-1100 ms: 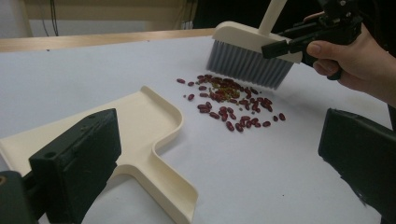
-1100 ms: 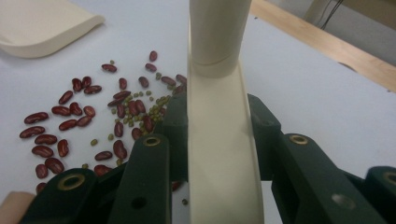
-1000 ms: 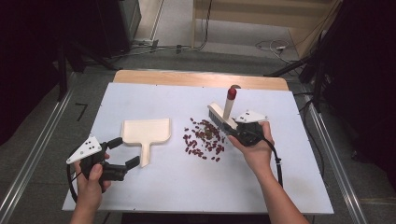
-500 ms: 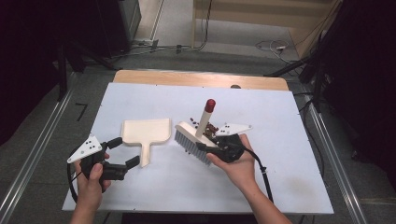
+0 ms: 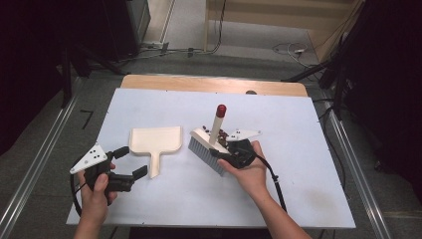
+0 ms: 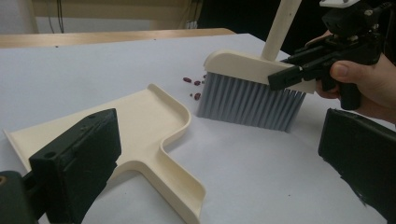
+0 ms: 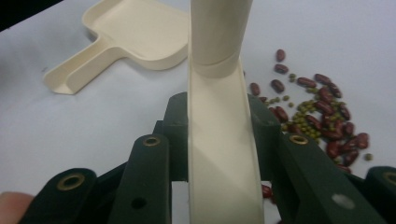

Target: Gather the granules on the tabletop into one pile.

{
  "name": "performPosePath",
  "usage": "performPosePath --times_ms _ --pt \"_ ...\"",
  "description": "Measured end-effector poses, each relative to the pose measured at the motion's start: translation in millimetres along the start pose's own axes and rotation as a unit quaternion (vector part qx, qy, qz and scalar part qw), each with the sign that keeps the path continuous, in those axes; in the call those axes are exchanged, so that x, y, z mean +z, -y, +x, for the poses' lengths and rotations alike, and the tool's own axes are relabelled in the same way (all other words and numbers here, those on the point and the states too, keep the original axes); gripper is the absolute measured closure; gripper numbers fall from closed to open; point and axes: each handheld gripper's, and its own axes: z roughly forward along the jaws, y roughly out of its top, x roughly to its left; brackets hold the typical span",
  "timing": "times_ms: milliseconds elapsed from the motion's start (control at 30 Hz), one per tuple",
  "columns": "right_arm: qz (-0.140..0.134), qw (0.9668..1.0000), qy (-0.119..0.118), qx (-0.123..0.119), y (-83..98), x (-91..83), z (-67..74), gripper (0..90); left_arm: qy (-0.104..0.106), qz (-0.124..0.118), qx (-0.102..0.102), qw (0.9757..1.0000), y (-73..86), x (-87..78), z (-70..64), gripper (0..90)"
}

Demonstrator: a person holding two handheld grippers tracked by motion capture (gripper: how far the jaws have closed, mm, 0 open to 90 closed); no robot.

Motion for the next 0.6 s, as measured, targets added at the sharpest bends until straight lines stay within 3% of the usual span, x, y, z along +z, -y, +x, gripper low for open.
performPosePath --times_ms 267,433,600 --pt "-0.005 0.9997 0.022 0.012 1.4 -6.3 -19.7 65.7 0.001 0.004 0.001 1.0000 0.5 1.4 -0.6 0.0" --pt "-0.007 0.9993 0.036 0.012 1.5 -9.5 -24.1 65.7 0.002 0.005 0.002 1.0000 0.7 2.4 -1.4 0.0" --pt "-0.017 0.9992 0.033 0.015 -0.2 -14.4 -24.1 65.8 0.000 0.003 0.001 1.0000 0.2 1.3 -1.1 0.0"
